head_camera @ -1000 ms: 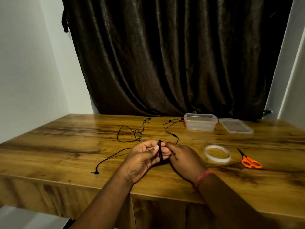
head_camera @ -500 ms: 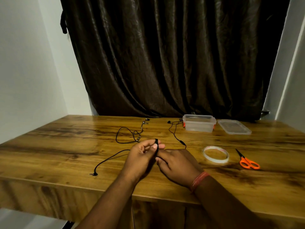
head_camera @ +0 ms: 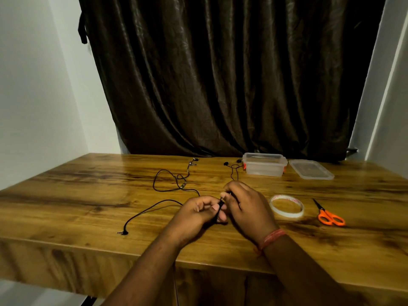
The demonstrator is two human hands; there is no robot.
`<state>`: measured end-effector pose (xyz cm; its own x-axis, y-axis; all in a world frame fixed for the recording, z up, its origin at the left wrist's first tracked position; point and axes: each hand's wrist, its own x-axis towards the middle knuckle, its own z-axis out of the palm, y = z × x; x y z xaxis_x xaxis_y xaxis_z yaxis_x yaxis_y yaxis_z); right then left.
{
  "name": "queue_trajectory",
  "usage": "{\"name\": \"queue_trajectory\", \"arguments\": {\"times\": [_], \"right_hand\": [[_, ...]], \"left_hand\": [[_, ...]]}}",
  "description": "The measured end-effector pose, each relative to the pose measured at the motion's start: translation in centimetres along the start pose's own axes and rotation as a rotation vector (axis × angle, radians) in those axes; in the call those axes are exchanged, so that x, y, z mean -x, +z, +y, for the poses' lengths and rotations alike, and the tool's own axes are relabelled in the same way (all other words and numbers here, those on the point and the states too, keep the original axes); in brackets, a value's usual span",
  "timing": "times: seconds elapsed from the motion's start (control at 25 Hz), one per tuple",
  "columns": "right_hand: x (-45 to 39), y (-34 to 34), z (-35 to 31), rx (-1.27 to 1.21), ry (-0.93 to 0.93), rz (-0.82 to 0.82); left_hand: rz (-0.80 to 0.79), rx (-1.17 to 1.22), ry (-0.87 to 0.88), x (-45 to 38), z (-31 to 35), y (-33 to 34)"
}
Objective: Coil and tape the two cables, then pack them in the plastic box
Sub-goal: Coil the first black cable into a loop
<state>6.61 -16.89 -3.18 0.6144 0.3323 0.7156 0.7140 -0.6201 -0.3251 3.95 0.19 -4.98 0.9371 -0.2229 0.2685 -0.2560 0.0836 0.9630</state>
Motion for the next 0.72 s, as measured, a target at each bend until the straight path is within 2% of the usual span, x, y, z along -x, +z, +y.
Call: {"name": "queue_trajectory", "arguments": {"times": [0.08,0.16,0.32,0.48,0.64,0.72], "right_hand": [[-0.2,0.2,0.3,-0.062,0.038,-0.008],[-0.2,0.5,0.6,-0.088,0.037,-0.096],[0.0,1.3,0.6,-0.035,-0.001,-0.269],[0.1,1.9,-0.1,0.071,-0.12,-0.365],[0.4,1.7,-1.1,0.102,-0.261,-0.426],[0.5,1.3,-1.4,0.096,-0.271,-0.381]], "left_hand": [[-0.032,0.102,-0.017,0.3,0.6,-0.4],[-0.039,0.2,-0.006,0.7,1.2,-0.6],[0.026,0.369,0.03,0.7,1.6,-1.0],[0.143,0.494,0.069,0.5,2.0,-1.0],[0.274,0.499,0.135,-0.1,1.9,-1.3],[0.336,0.356,0.12,-0.4,1.1,-1.5]]}}
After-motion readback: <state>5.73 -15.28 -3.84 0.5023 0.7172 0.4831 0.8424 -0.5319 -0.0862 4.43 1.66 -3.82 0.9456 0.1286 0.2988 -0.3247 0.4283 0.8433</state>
